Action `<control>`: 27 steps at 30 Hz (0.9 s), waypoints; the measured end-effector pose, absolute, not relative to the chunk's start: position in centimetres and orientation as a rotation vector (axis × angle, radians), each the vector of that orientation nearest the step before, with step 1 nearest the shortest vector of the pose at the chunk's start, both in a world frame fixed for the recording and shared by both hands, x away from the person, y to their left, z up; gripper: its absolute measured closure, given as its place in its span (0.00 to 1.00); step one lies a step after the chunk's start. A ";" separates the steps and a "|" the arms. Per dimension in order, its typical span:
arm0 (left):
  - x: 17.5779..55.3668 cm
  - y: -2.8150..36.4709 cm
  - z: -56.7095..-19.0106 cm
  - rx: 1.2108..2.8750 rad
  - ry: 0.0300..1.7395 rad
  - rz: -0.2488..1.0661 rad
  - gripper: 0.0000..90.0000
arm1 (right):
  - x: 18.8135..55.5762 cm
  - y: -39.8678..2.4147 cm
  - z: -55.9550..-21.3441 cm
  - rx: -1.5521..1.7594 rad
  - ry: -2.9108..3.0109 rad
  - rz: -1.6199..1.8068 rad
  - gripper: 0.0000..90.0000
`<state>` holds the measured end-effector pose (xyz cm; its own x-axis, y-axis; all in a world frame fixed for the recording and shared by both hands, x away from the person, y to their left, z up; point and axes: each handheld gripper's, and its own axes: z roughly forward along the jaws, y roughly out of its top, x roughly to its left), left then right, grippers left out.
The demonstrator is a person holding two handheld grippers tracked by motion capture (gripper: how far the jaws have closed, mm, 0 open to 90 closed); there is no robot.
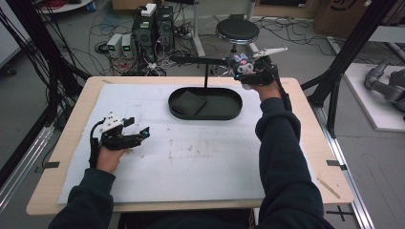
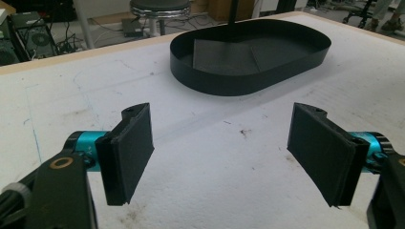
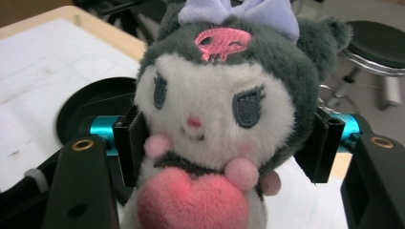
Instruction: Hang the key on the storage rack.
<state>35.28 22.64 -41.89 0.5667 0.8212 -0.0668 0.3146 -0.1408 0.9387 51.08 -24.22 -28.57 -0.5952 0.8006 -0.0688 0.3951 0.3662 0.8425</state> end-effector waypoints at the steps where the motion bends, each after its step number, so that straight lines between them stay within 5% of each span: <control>1: 35.3 22.7 -41.9 1.713 0.951 0.581 0.26 | 51.2 -24.3 -28.6 1.036 2.144 1.121 0.37; 27: 35.1 23.2 -41.9 1.696 0.961 0.574 0.26 | 53.3 -20.6 -35.6 1.206 2.247 0.791 0.35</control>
<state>35.12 23.15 -41.85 0.5617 0.8232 -0.0827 0.3172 -0.1220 0.9405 53.34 -20.58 -35.62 -0.5050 0.8534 -0.1293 0.5840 0.4482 0.6768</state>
